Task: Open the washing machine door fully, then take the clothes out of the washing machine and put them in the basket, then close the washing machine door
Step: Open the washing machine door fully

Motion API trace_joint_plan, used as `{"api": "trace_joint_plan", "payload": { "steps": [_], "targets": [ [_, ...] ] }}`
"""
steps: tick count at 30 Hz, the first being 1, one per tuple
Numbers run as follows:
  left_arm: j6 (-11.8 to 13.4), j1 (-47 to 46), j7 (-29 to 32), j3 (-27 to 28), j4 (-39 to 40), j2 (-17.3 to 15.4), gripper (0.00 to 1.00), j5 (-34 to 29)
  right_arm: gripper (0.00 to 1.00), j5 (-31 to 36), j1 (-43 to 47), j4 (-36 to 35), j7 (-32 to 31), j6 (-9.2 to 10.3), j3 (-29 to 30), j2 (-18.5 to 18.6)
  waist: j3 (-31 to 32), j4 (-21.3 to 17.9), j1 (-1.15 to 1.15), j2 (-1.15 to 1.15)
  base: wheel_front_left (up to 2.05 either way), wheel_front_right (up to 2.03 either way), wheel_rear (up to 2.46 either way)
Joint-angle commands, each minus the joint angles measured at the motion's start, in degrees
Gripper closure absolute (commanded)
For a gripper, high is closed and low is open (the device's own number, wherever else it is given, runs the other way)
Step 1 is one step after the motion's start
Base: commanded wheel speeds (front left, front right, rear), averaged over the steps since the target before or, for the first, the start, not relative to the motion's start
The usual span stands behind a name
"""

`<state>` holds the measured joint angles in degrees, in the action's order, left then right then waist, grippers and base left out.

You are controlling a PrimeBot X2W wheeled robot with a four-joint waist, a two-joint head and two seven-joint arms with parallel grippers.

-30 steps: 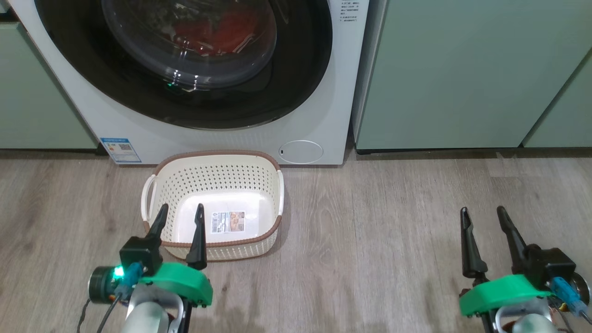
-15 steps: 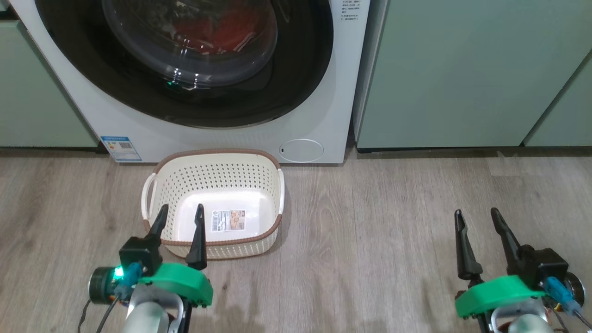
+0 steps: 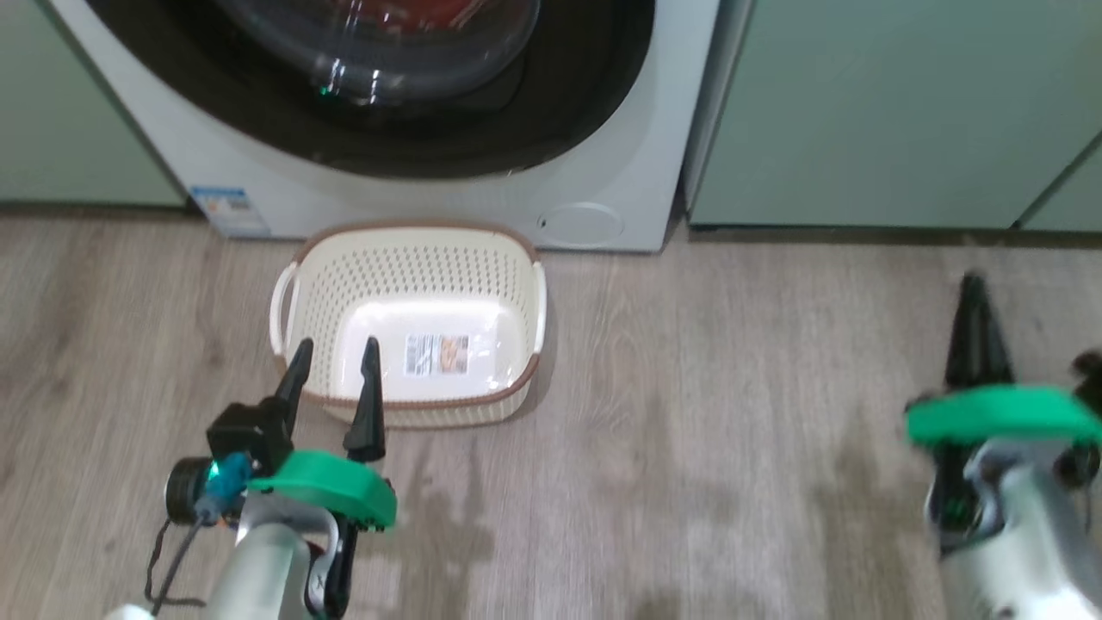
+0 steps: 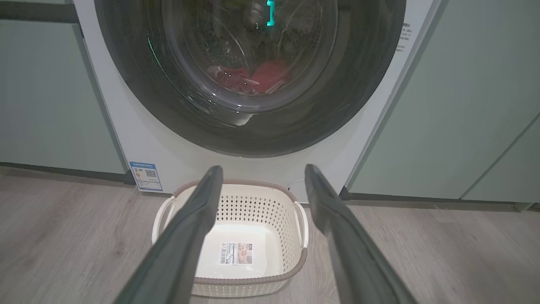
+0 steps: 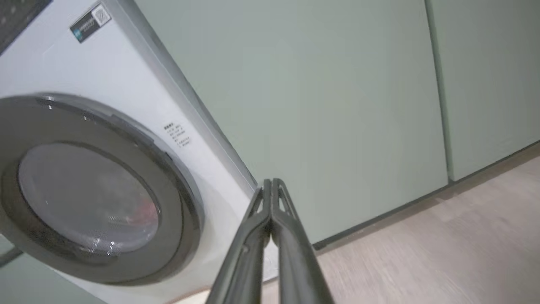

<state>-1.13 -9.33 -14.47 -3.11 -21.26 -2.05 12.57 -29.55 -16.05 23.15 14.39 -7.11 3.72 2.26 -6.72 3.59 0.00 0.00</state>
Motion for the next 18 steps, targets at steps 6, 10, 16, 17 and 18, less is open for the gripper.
{"api": "trace_joint_plan", "payload": {
  "steps": [6,10,16,17,18],
  "targets": [
    [-0.9,-4.72,-0.52,0.9,2.17,-0.83,0.0,2.55,1.0,-25.08,-13.0,4.02,0.61,-0.37,-2.63,6.43,-6.18,3.84,0.0,0.0,0.0,0.0,0.0],
    [-0.88,-6.19,-0.52,-0.19,2.51,-0.83,0.0,3.88,1.0,-42.12,-18.6,4.91,-3.63,-0.37,-5.04,11.37,-9.2,5.99,0.0,0.0,0.0,0.0,0.0],
    [-0.64,-8.62,-0.52,-3.07,3.53,-0.83,0.0,5.86,1.0,-57.23,-26.23,4.87,-15.73,-0.37,-5.34,16.9,-14.1,8.73,0.0,0.0,0.0,0.0,0.0],
    [-0.63,-9.06,-0.52,-3.59,3.67,-0.83,0.0,6.17,1.0,-58.82,-27.59,5.22,-17.81,-0.37,-5.11,17.56,-14.88,9.15,0.0,0.0,0.0,0.0,0.0],
    [-0.64,-9.48,-0.52,-4.19,3.81,-0.83,0.0,6.53,1.0,-60.15,-28.98,5.62,-19.84,-0.37,-4.91,18.17,-15.7,9.57,0.0,0.0,0.0,0.0,0.0]
  ]
}}
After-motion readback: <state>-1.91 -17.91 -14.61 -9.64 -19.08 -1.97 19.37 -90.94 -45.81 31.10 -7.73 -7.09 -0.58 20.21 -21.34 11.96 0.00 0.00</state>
